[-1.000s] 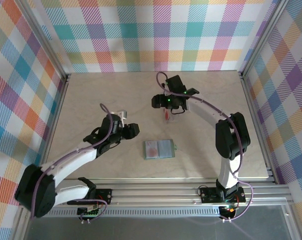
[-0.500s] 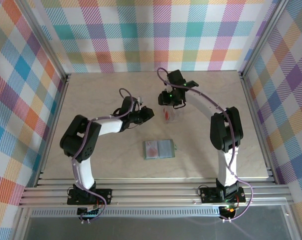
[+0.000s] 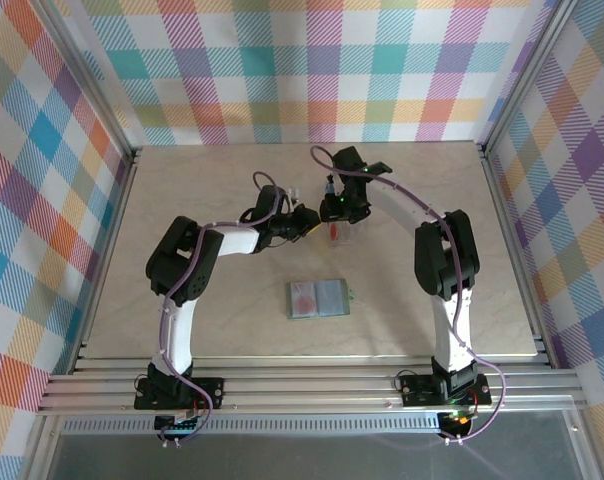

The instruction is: Put the credit cards into the card holder

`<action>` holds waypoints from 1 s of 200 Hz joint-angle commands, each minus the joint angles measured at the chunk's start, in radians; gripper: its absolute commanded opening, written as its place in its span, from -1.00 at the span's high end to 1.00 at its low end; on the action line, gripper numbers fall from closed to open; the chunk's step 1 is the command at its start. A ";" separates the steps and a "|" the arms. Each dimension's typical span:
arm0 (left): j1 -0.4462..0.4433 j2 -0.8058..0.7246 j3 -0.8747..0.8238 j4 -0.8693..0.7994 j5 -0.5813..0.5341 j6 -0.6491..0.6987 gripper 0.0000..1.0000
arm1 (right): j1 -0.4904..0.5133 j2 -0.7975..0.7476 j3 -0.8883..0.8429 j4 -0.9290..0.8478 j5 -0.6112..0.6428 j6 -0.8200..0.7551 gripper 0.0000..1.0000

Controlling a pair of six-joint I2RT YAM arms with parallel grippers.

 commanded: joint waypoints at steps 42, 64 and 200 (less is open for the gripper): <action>0.015 0.058 0.039 0.027 0.031 -0.033 0.77 | 0.002 0.026 0.006 -0.031 -0.061 -0.020 0.08; 0.015 0.070 0.040 0.035 0.038 -0.039 0.78 | 0.003 0.040 0.018 -0.038 -0.073 -0.021 0.08; 0.018 0.110 0.061 0.054 0.059 -0.062 0.78 | 0.028 0.075 0.063 -0.070 -0.090 -0.039 0.08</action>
